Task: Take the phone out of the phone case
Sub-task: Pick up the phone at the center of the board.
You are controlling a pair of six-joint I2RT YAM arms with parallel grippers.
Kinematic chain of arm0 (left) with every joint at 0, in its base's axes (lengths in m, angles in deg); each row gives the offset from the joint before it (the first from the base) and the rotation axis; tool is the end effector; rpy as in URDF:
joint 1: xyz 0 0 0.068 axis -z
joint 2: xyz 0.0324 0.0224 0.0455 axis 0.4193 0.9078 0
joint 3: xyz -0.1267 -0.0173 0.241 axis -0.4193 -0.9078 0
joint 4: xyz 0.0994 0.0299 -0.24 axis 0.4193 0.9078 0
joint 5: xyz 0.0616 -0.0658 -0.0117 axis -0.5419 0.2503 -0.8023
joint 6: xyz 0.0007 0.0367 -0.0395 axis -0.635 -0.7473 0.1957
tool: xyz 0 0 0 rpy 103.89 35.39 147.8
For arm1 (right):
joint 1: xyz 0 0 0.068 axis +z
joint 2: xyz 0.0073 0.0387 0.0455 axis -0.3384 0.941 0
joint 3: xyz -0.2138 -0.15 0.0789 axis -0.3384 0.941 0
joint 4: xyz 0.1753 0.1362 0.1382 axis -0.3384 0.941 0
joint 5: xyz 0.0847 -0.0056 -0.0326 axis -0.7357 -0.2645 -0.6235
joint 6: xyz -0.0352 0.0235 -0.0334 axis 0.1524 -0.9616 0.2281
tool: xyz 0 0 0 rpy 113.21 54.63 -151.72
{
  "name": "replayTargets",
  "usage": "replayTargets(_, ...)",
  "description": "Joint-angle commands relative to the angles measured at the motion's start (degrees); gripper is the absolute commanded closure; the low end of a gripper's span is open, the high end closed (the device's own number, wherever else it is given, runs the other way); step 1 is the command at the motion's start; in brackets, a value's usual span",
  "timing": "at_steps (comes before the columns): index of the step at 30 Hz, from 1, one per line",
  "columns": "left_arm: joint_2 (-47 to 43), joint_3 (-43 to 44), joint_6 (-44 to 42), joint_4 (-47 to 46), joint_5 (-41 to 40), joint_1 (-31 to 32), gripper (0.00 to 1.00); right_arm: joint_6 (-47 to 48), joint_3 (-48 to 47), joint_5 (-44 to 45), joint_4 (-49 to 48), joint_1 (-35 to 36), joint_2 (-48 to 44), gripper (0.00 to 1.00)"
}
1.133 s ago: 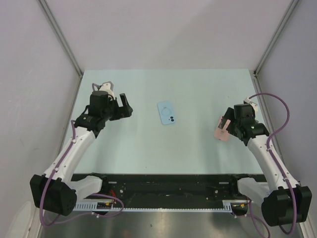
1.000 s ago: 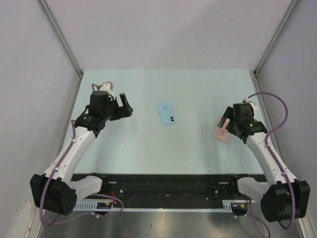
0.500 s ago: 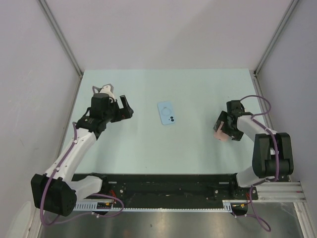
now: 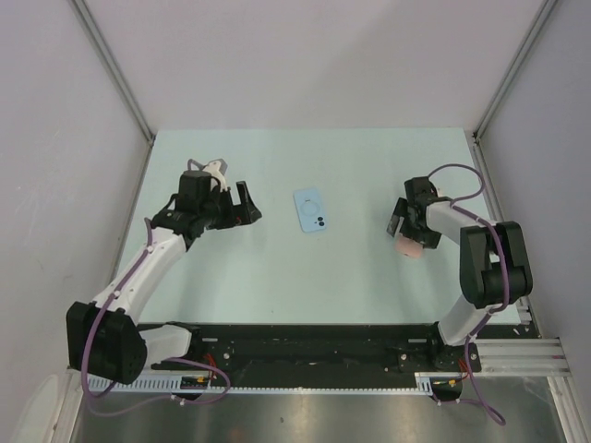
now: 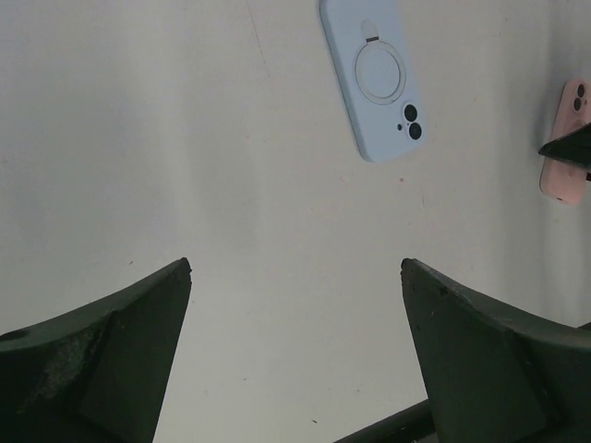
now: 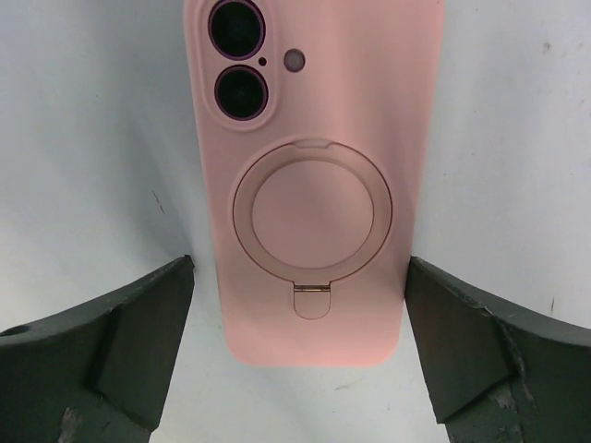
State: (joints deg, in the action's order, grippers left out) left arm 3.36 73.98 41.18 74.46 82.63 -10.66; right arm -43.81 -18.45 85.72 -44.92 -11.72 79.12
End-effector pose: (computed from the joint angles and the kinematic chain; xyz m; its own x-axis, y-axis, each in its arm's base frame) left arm 0.2518 -0.0709 0.2834 -0.7308 -0.2020 -0.6521 0.1191 0.9028 -0.4132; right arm 0.3139 0.0366 0.1593 -0.8385 0.3249 -0.4374 0.3640 0.9314 -0.0061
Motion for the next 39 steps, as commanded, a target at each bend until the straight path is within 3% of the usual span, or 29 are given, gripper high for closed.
replayTargets(1,-0.9,1.6,-1.5,0.3,-0.3,0.3,0.00,0.4,0.9,-0.5,-1.3,0.5,3.4,0.04)
replayTargets(6,3.1,5.9,-2.8,5.5,-5.0,0.1,0.00,0.7,2.0,-6.9,-3.4,0.9,-2.0,0.32)
replayTargets(9,4.1,6.7,-2.2,4.9,-2.5,0.4,0.00,0.7,3.0,-9.9,-3.6,1.6,-4.3,0.38)
replayTargets(14,7.7,13.8,-0.8,8.6,-2.8,6.8,0.00,-0.8,7.0,-18.9,-6.4,5.6,-9.8,0.40)
replayTargets(17,10.8,13.9,2.3,6.3,0.3,10.9,0.02,-3.4,8.4,-20.5,-7.9,12.1,-12.4,0.40)
replayTargets(20,15.7,11.1,8.4,0.9,7.3,13.3,0.04,-6.0,10.4,-21.7,-10.0,17.2,-14.5,0.40)
replayTargets(22,18.0,6.9,15.6,-7.7,16.3,13.6,0.06,-7.7,12.1,-22.5,-11.9,19.4,-15.5,0.40)
replayTargets(26,24.7,4.5,21.7,-18.4,24.3,13.9,0.06,-9.2,15.2,-23.7,-15.7,21.1,-17.6,0.40)
replayTargets(39,39.5,5.3,35.4,-32.0,28.9,19.7,0.05,-12.3,18.5,-28.3,-21.6,22.0,-17.1,0.40)
